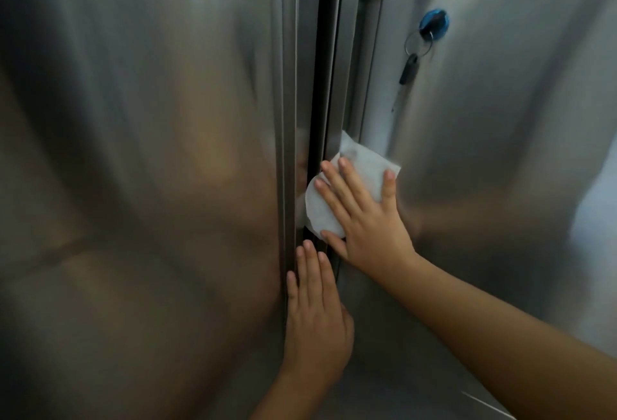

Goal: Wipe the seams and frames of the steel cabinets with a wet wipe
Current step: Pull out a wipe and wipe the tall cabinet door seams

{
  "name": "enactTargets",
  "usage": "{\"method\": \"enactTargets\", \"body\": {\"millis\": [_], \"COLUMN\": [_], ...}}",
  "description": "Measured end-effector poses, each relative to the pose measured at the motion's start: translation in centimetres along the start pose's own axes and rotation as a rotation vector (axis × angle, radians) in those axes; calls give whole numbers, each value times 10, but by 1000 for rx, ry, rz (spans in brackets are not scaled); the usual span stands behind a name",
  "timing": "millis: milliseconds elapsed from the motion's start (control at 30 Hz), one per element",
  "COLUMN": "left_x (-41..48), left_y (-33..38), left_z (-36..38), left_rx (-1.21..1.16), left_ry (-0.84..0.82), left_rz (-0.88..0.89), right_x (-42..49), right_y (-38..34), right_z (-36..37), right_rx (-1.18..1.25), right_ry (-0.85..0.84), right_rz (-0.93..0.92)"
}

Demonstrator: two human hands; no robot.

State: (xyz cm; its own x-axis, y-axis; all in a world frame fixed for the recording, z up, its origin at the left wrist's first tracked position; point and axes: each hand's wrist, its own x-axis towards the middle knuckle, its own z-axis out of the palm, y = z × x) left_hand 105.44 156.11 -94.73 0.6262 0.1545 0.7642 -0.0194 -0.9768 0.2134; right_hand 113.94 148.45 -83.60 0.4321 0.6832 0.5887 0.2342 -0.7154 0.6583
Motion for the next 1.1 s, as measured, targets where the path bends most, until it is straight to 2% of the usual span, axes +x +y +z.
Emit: {"method": "enactTargets", "body": {"millis": [467, 1100], "left_x": [-69, -73], "left_y": [-30, -36], "left_z": [13, 14], "left_rx": [102, 188], "left_ry": [-135, -161], "left_rz": [41, 104], "right_x": [-54, -116], "right_y": [-43, -111], "right_z": [33, 82], "right_rx": [-75, -88], "right_ry": [-36, -132], "right_rz": [-108, -175]}}
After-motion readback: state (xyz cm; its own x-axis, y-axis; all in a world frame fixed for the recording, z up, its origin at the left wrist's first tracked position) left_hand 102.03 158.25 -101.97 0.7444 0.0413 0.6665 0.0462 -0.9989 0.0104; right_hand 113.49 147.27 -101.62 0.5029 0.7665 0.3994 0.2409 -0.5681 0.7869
